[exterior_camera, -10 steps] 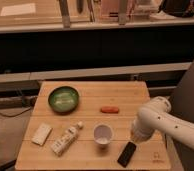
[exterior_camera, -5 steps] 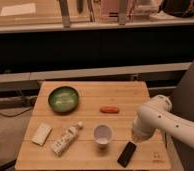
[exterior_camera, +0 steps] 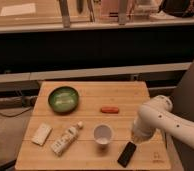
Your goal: Place the eraser in the ceramic cup
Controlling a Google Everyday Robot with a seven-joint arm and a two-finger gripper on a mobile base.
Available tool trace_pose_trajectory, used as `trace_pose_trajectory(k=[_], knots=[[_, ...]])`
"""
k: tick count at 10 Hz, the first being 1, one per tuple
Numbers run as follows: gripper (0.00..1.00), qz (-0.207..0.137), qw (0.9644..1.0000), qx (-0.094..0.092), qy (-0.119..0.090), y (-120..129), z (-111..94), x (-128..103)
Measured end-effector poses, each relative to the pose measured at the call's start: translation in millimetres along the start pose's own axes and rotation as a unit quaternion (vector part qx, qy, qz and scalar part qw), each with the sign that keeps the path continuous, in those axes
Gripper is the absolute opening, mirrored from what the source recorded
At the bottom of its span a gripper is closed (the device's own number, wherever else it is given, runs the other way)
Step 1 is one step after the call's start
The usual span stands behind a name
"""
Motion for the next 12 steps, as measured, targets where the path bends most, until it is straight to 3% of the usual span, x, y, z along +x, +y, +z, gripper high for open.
trace_pose_trajectory(k=[3,8,12], knots=[[0.8,-0.014,0.9998,0.0,-0.011,3,11,-2],[0.8,-0.056,0.9981,-0.008,-0.024,14,30,-19],[0.8,-0.088,0.9954,0.007,-0.039,18,45,-28]])
